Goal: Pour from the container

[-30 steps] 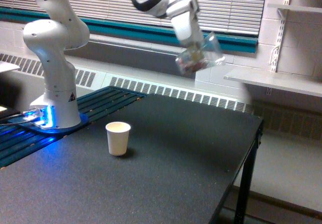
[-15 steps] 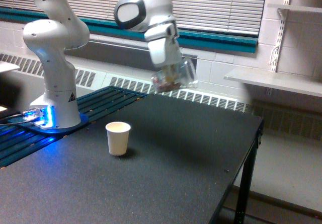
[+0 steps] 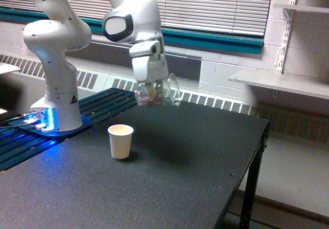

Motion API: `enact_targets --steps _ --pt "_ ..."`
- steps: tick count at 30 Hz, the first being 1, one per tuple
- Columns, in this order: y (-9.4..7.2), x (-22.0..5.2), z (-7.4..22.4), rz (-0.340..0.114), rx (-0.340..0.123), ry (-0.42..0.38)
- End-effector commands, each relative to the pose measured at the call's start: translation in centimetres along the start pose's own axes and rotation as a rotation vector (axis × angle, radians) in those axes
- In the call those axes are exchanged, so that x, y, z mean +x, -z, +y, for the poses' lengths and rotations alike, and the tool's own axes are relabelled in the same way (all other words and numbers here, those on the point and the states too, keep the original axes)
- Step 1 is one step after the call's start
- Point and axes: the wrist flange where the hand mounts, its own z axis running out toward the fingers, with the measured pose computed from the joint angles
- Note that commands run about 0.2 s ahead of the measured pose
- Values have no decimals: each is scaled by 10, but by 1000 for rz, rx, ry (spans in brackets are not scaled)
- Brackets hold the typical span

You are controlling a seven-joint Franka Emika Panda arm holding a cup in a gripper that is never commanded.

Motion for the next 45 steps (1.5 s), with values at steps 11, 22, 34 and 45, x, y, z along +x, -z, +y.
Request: enact_targets --steps 11,22,34,45 --pt "-34 -56 20 -138 -25 19" --pt "-38 -49 41 -153 -85 63" --pt "-32 -35 71 -149 -137 39" --pt "-26 -42 60 -158 -152 62"
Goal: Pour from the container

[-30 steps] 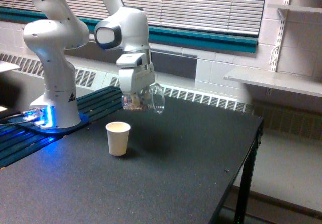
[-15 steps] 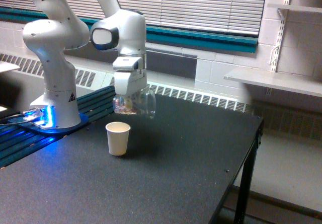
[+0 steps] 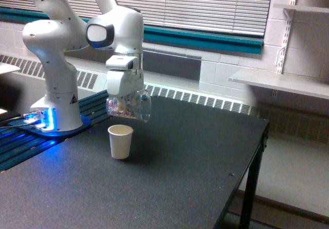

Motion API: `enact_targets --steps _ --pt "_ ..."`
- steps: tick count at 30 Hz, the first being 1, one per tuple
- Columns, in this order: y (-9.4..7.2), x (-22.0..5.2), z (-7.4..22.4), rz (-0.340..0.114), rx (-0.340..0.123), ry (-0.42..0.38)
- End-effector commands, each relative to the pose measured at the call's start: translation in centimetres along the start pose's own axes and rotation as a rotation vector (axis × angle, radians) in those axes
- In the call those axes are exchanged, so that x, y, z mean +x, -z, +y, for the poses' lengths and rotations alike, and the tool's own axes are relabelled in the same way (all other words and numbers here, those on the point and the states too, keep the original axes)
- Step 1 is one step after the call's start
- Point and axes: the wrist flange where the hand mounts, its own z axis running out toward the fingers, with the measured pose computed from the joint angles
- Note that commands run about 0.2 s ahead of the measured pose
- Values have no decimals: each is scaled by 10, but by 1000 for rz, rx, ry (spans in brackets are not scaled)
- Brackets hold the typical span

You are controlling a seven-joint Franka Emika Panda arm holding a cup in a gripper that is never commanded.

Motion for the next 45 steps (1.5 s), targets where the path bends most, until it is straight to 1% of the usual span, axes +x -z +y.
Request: enact_targets --steps 1,7,15,28,33,45 --pt "-4 -18 -5 -29 -20 29" --pt "2 -20 -15 -34 -12 27" --pt "9 -20 -19 -35 -26 39" --pt "13 -19 8 -43 -77 14" --pt "17 -16 18 -43 -96 0" --pt "22 -16 29 -59 -124 -9"
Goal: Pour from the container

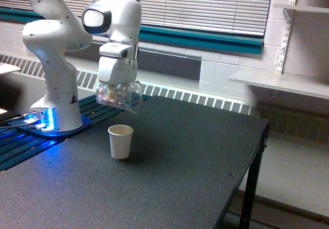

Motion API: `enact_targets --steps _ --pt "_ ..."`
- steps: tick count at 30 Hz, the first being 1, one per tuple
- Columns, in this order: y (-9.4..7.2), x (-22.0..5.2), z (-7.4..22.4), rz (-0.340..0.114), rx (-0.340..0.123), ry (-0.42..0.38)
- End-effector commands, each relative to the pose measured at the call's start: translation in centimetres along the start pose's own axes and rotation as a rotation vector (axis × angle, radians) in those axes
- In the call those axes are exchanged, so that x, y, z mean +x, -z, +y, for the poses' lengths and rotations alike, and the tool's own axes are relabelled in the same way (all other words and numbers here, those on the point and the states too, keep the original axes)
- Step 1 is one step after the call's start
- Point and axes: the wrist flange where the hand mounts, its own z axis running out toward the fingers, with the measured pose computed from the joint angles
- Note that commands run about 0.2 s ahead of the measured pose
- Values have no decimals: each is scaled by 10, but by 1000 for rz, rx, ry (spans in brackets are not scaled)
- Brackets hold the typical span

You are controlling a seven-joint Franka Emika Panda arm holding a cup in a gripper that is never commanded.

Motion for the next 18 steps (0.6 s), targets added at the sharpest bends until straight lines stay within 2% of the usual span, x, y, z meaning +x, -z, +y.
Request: enact_targets --steps 1,18 --pt "-10 -13 6 -36 -30 2" --pt "-8 -20 2 -56 -45 2"
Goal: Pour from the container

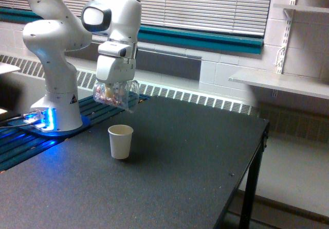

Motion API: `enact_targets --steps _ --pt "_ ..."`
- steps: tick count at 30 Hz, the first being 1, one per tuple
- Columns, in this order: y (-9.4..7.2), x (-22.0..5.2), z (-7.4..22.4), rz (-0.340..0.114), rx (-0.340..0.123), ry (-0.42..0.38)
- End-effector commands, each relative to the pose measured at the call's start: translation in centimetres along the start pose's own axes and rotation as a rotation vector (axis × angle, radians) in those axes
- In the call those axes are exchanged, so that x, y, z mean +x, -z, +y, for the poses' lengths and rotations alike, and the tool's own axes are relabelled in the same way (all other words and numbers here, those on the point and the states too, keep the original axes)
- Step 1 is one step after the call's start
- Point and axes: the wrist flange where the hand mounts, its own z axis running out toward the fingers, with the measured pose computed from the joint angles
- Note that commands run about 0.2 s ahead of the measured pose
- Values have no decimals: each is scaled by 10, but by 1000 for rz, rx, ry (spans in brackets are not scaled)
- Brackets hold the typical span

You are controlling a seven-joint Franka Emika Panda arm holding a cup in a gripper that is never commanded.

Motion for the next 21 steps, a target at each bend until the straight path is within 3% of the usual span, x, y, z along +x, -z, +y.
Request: enact_targets --steps 1,21 --pt "-10 -14 0 -31 -19 -7" --pt "-20 -18 -7 -54 2 -49"
